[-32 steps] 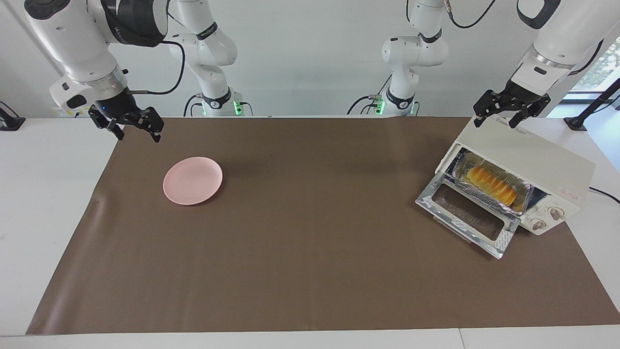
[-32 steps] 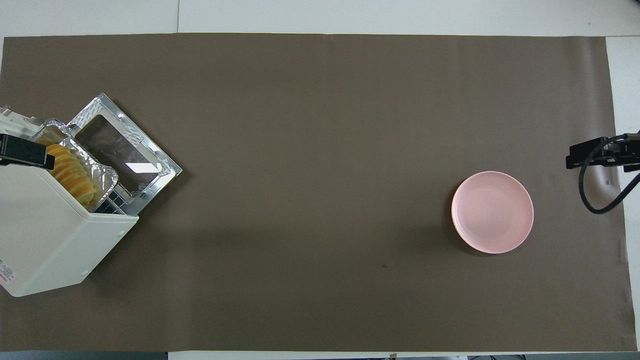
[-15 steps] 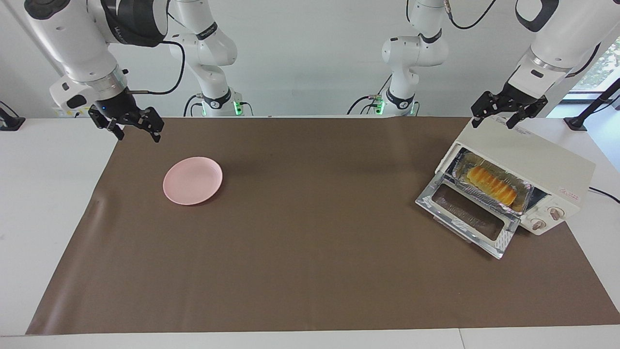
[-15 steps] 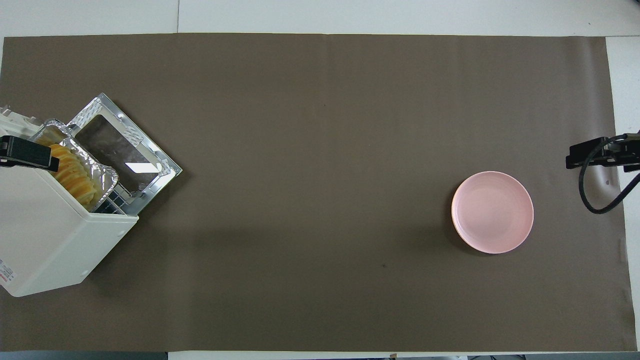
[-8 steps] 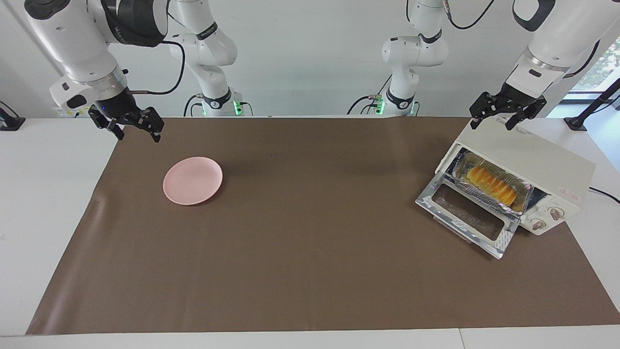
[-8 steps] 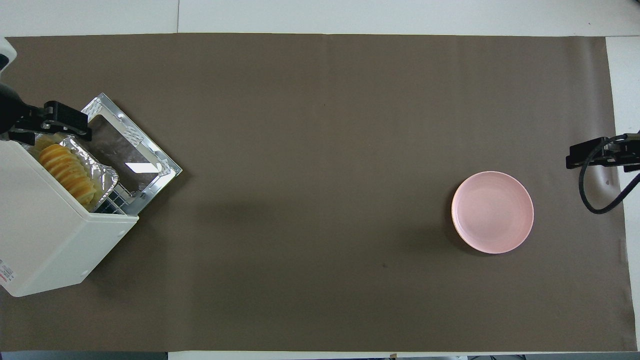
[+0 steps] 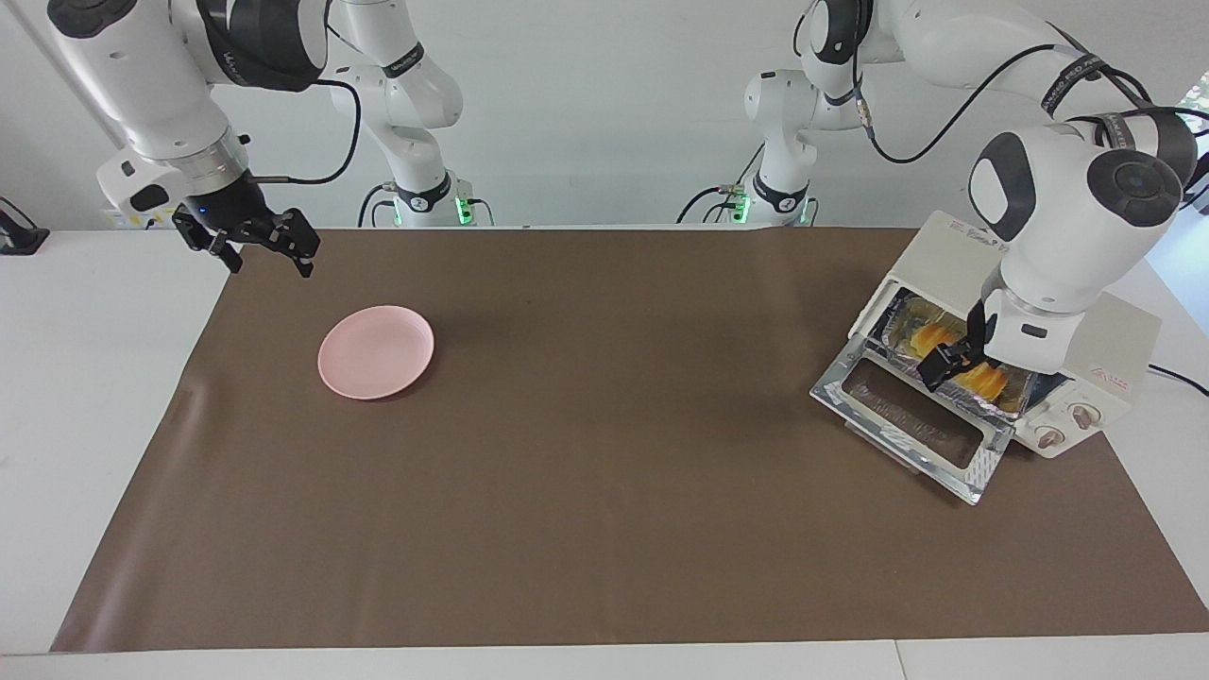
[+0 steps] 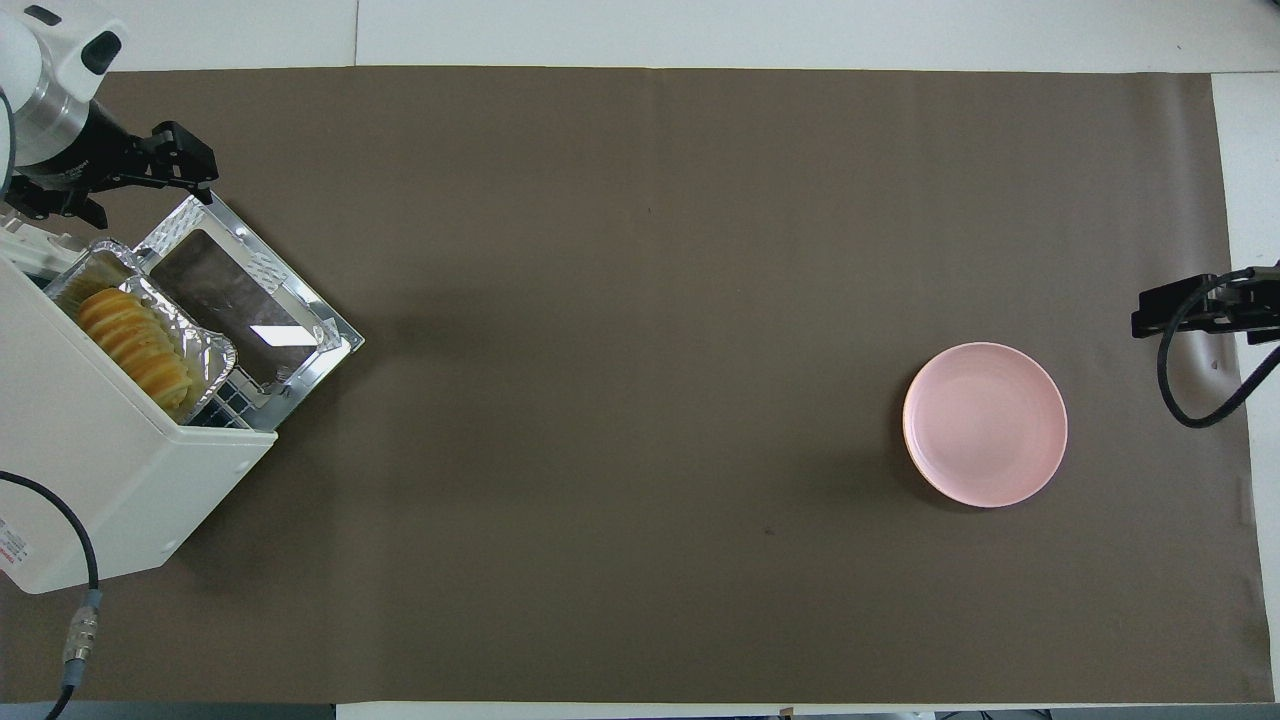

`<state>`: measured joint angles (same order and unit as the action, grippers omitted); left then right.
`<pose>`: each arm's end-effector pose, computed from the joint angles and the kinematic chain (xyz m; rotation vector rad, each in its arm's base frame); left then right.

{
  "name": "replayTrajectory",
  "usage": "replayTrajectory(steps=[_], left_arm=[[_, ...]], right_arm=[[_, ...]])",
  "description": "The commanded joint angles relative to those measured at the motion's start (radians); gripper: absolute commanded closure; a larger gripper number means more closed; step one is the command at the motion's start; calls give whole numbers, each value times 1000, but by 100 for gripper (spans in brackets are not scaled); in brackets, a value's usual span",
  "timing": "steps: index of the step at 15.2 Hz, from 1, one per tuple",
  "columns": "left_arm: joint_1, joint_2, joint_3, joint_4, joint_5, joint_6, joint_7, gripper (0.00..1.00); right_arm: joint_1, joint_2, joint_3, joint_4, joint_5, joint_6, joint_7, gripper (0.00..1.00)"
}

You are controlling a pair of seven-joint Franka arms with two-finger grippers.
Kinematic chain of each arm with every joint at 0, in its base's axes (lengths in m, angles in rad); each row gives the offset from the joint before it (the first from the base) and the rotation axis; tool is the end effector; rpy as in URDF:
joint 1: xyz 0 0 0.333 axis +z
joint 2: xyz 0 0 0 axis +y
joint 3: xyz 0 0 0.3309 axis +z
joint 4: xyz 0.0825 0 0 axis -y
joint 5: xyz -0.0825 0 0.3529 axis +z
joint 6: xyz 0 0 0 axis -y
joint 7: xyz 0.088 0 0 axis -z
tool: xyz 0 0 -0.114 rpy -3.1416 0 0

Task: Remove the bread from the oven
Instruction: 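Reach the left gripper into the oven and grasp the foil tray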

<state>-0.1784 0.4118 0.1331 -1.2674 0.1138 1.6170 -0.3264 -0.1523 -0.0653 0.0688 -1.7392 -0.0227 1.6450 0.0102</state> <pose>0.6471 -0.0345 0.5310 -2.9409 -0.3890 0.0392 0.5031 -0.0434 0.5978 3.1119 -0.1431 -0.0468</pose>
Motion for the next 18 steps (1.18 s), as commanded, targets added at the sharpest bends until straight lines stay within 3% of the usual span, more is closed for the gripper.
replayTrajectory(steps=[1,4,7,10,18], left_arm=[[-26,30,10,-21,87,37,-152,0],[-32,36,8,-42,87,59,-220,0],[-29,36,11,-110,99,109,-301,0],[-17,25,11,-228,196,153,-408,0],[-1,-33,22,-391,199,181,-604,0]], right_arm=[[-13,-5,13,-2,-10,-8,8,0],[-13,-5,13,-2,-10,-8,8,0],[-13,-5,13,-2,-10,-8,8,0],[-13,-5,13,-2,-10,-8,8,0],[-13,-5,13,-2,-10,-8,8,0]])
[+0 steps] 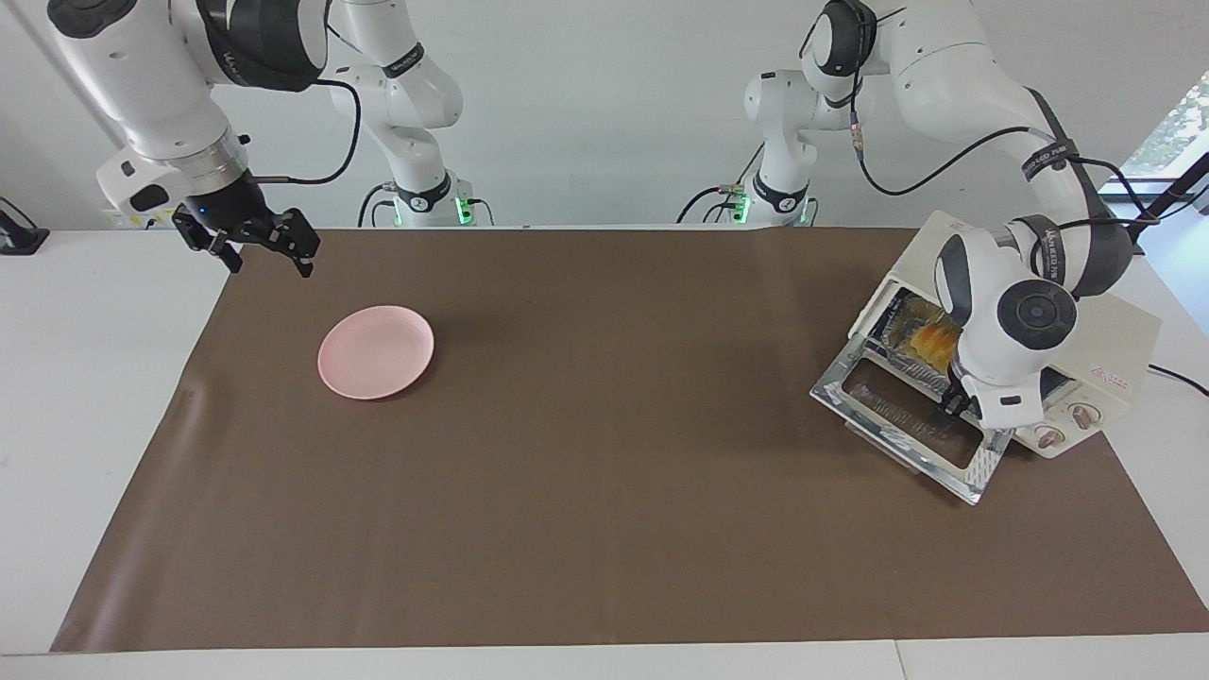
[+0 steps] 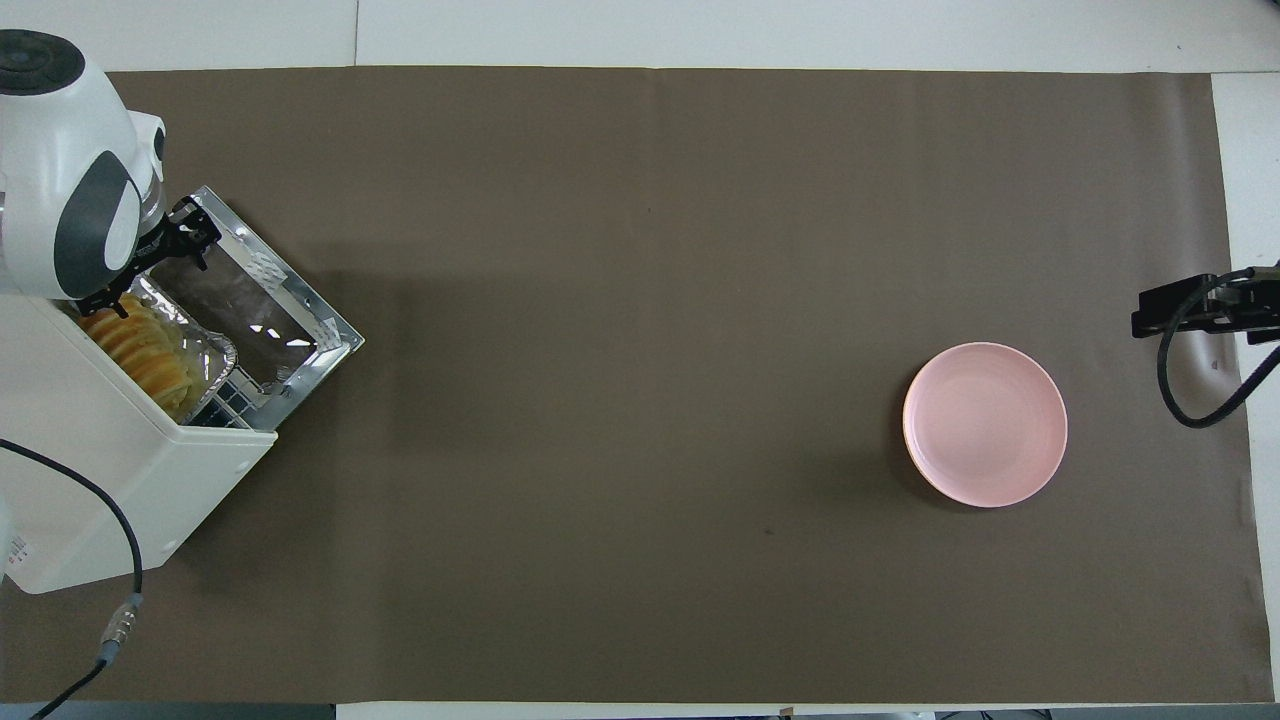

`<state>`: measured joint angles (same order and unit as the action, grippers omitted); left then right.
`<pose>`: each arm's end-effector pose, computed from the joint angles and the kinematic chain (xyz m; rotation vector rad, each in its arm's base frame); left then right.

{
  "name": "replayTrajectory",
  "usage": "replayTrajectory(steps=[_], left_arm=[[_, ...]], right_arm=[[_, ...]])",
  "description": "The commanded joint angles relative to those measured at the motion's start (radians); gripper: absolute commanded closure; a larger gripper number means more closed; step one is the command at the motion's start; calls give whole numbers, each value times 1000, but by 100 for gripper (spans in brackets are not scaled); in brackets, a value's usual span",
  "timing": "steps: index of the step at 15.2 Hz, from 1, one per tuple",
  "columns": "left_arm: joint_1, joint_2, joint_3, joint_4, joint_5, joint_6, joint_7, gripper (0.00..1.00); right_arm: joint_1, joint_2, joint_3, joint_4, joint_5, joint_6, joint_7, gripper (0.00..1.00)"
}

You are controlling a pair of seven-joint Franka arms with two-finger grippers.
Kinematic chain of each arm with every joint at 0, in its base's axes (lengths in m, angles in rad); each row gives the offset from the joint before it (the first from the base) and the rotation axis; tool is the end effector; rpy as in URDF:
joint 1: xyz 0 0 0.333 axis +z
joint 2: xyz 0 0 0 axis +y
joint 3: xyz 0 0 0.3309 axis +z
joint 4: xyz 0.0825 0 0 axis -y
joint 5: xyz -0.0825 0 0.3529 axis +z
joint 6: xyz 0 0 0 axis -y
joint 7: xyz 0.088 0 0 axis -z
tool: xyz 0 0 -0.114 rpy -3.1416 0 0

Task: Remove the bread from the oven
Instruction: 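Reach the left gripper into the oven and grasp the foil tray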

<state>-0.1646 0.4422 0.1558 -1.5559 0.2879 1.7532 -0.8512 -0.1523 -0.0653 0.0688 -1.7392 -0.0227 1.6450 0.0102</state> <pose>0.6310 0.0079 0.4019 -2.5393 -0.9971 0.1027 0.5031 -0.0434 0.5978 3.1119 -0.1431 -0.0468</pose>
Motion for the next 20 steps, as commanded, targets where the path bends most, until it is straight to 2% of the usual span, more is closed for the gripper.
replayTrajectory(steps=[1,6,13,14,15,16,18,20], left_arm=[[-16,-68,-2,-116,25,67,-104,0],[-49,-63,-4,-125,24,106,-121,0],[-43,-86,-5,-205,24,203,-112,2],[-46,-86,-5,-205,24,204,-112,12],[-47,-86,-5,-204,24,204,-112,45],[-47,-86,-5,-202,24,203,-111,61],[-41,-86,-5,-202,24,197,-95,100],[-41,-88,-4,-202,24,187,-24,100]], right_arm=[[-13,-5,13,-2,-10,-8,8,0],[-13,-5,13,-2,-10,-8,8,0],[-13,-5,12,-2,-10,-10,8,0],[-13,-5,13,-2,-10,-8,8,0],[-13,-5,13,-2,-10,-10,8,0],[-13,-5,13,-2,-10,-8,8,0],[-13,-5,13,-2,-10,-8,8,0],[-13,-5,13,-2,-10,-8,8,0]])
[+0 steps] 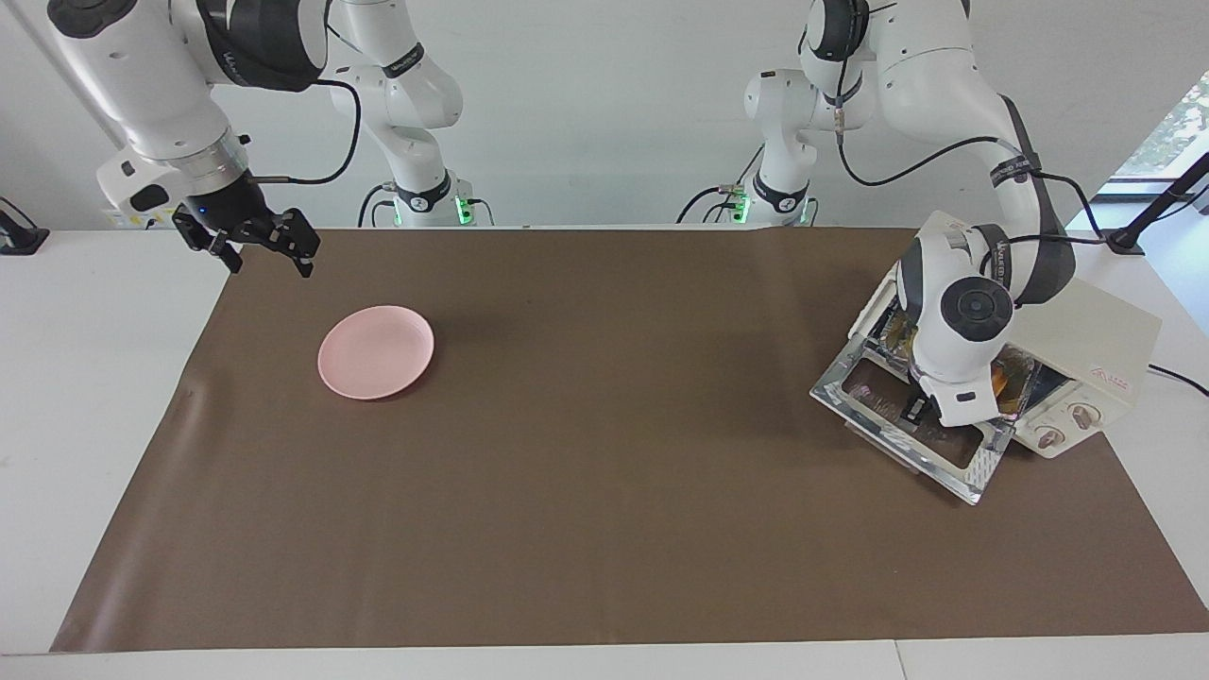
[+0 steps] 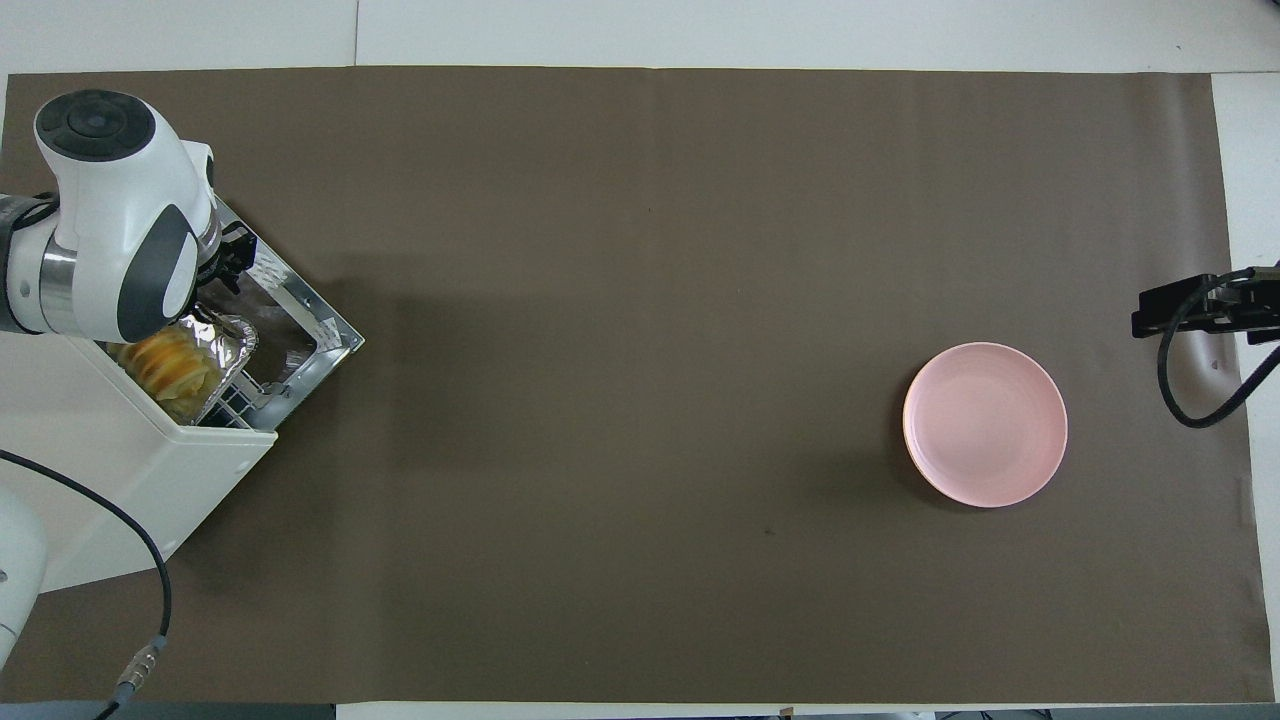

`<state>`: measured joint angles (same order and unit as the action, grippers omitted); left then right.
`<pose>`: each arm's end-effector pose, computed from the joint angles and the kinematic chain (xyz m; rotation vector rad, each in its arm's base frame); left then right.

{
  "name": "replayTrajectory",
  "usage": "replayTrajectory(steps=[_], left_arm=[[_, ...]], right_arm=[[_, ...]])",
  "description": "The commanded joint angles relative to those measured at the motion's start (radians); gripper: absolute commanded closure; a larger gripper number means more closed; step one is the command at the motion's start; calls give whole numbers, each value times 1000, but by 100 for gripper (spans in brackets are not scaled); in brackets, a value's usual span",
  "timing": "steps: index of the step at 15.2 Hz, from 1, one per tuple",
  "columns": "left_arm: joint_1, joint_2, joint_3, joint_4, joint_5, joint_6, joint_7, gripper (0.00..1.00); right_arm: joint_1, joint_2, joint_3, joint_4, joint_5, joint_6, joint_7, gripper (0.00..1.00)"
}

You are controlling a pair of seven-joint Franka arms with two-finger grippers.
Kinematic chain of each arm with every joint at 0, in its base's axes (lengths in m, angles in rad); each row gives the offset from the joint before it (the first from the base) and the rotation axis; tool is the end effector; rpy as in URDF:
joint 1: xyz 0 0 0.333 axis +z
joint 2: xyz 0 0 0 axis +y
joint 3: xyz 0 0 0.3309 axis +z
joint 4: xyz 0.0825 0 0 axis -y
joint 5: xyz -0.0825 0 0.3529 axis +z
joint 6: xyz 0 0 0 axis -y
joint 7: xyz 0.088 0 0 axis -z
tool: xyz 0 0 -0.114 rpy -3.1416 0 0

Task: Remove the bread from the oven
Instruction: 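Reach the left gripper into the oven and grasp the foil tray, then pull the foil tray out of the oven with the left gripper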

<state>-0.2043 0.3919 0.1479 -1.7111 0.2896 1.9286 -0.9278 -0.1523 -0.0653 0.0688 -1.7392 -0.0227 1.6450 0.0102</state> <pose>0.6168 -0.0224 0.3780 -2.5920 -1.0044 0.0003 0.5031 -0.0434 0.5978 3.1119 -0.1431 -0.0468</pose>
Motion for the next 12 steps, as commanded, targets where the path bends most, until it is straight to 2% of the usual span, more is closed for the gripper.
replayTrajectory(steps=[1,4,9,12], left_arm=[[0,-41,5,-48,22,9,85,100],[6,-53,7,-33,22,10,156,100],[-9,-16,-2,89,8,3,225,100],[-47,16,-16,154,-99,20,253,100]], right_arm=[[-13,-5,13,-2,-10,-8,8,0],[-13,-5,13,-2,-10,-8,8,0],[-13,-5,13,-2,-10,-8,8,0],[-13,-5,13,-2,-10,-8,8,0]])
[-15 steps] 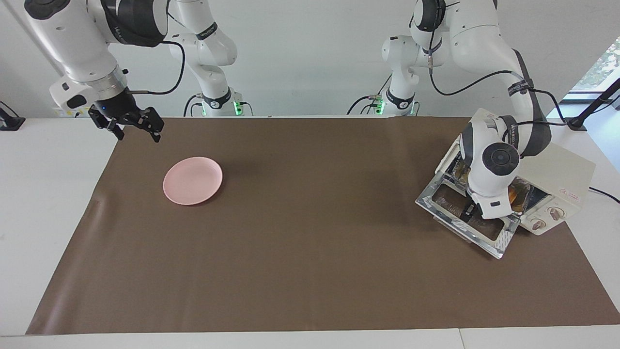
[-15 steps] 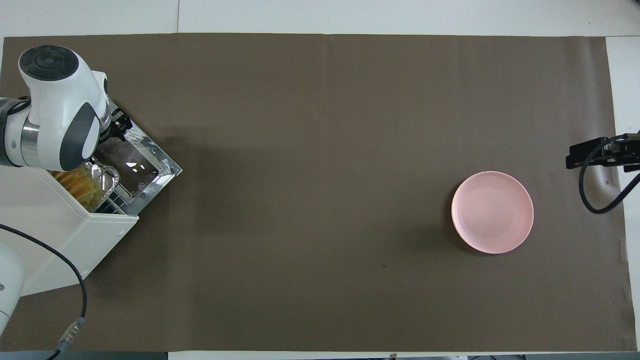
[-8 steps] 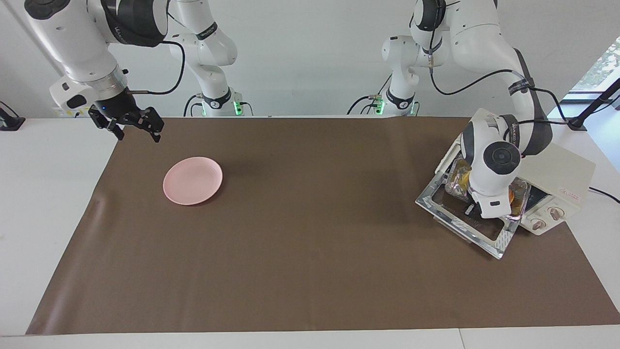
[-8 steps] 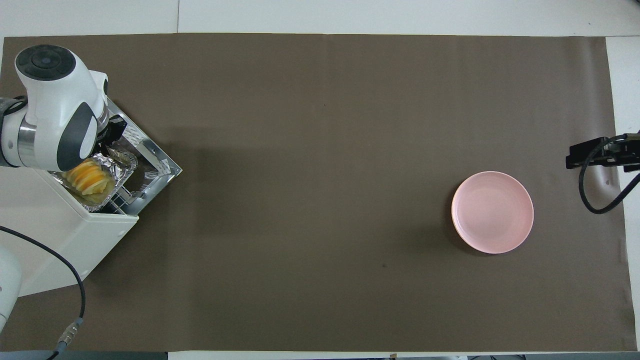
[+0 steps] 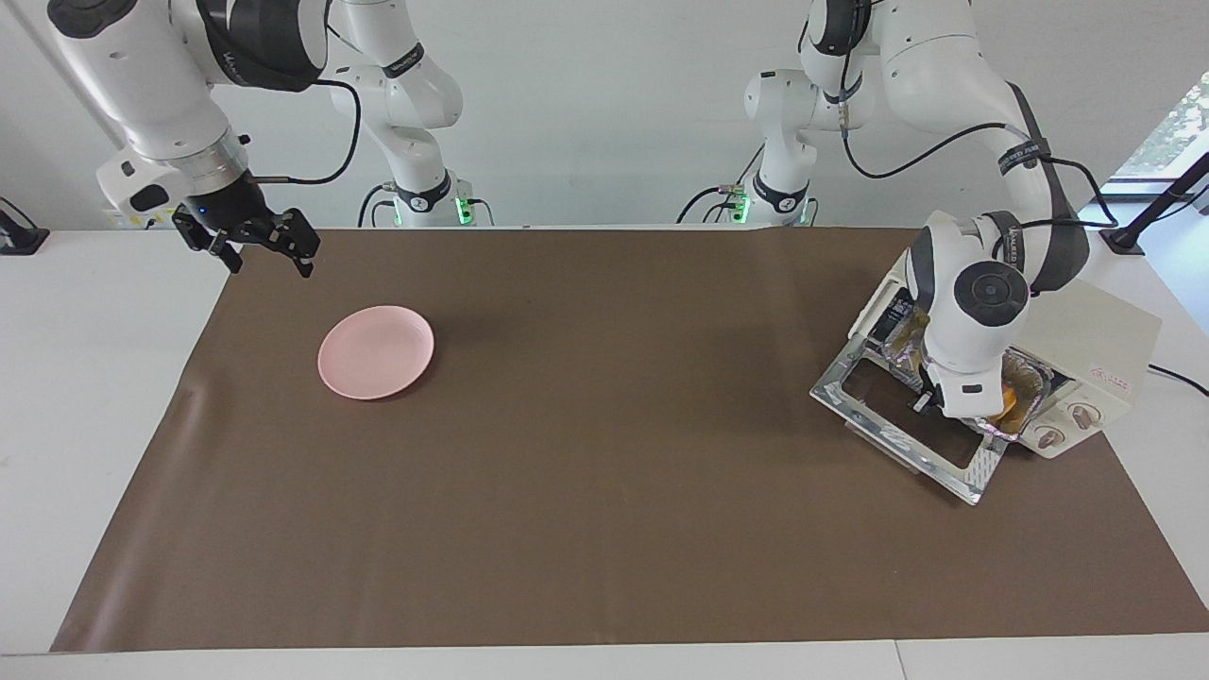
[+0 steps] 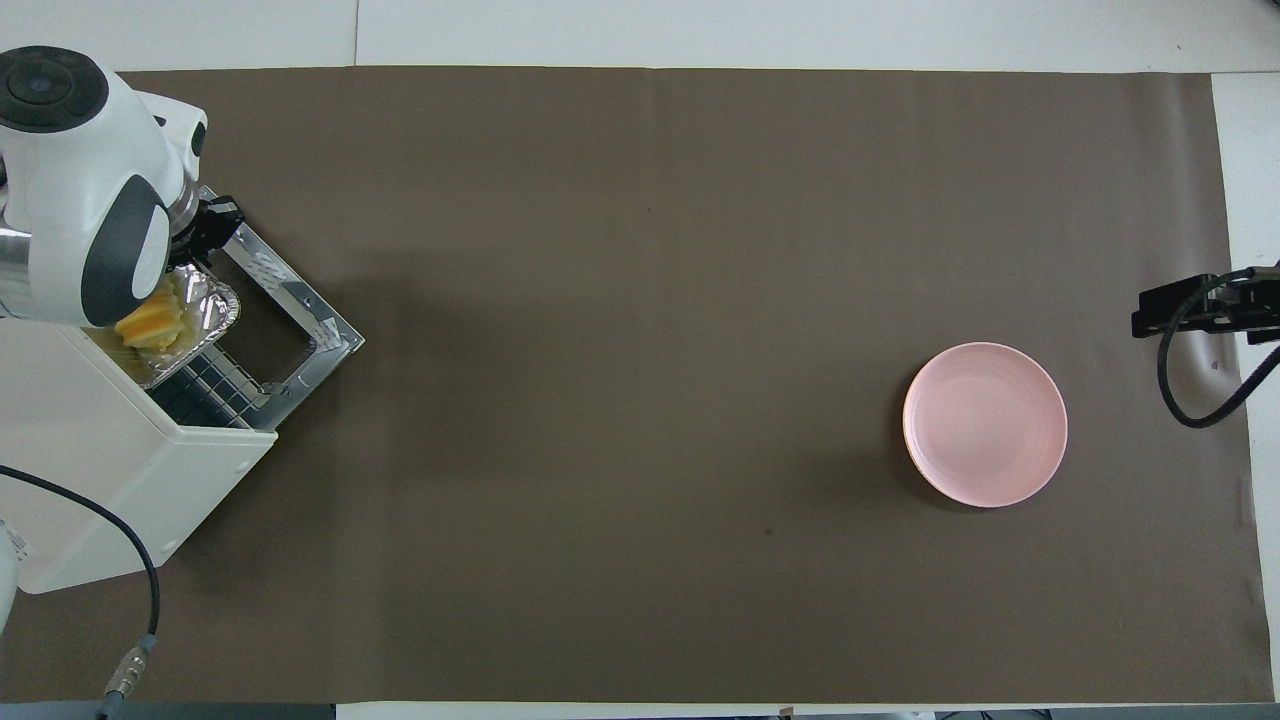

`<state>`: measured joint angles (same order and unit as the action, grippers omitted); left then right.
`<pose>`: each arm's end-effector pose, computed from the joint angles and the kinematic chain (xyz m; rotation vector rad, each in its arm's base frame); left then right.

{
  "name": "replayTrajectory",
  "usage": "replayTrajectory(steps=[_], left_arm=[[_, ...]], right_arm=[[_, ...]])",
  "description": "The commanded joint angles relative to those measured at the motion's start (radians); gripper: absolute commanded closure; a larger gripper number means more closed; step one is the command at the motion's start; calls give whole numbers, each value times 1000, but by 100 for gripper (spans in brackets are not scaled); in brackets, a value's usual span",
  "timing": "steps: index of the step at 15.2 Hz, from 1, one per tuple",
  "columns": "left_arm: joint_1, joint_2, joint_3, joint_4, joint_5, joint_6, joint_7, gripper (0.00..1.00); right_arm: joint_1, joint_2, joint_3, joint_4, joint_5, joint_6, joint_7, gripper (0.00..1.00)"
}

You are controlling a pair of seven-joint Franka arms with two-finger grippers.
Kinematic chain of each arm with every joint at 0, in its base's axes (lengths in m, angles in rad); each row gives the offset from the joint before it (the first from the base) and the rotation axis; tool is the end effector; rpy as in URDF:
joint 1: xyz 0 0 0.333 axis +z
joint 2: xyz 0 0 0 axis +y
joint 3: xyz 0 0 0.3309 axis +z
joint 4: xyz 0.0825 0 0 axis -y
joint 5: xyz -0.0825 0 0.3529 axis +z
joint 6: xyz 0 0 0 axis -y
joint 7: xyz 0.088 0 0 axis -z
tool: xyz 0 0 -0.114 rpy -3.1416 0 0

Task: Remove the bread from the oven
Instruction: 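Pull the foil tray out of the oven with the left gripper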

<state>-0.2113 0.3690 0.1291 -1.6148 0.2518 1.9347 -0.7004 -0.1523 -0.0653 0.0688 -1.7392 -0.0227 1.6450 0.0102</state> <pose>0.6343 -0.0436 0.4323 -2.7693 -0.7292 -0.0910 0.5031 -0.0434 0.5978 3.1119 -0.1431 -0.0468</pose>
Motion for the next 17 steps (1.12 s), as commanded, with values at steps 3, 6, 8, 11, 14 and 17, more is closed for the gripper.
replayTrajectory(steps=[3,6,8,11,14,17], left_arm=[[-143,137,3,206,-129,-14,22,100],[-193,290,9,447,-258,-92,21,100],[-235,309,0,469,-261,-76,24,100],[-370,323,7,472,-261,-66,19,100],[-439,321,9,472,-259,-53,-111,100],[-474,317,12,473,-258,-68,-110,100]], right_arm=[[-13,-5,13,-2,-10,-10,8,0],[-13,-5,13,-2,-10,-8,8,0],[-13,-5,13,-2,-10,-8,8,0],[-13,-5,13,-2,-10,-8,8,0],[-13,-5,13,-2,-10,-8,8,0],[-13,-5,13,-2,-10,-8,8,0]])
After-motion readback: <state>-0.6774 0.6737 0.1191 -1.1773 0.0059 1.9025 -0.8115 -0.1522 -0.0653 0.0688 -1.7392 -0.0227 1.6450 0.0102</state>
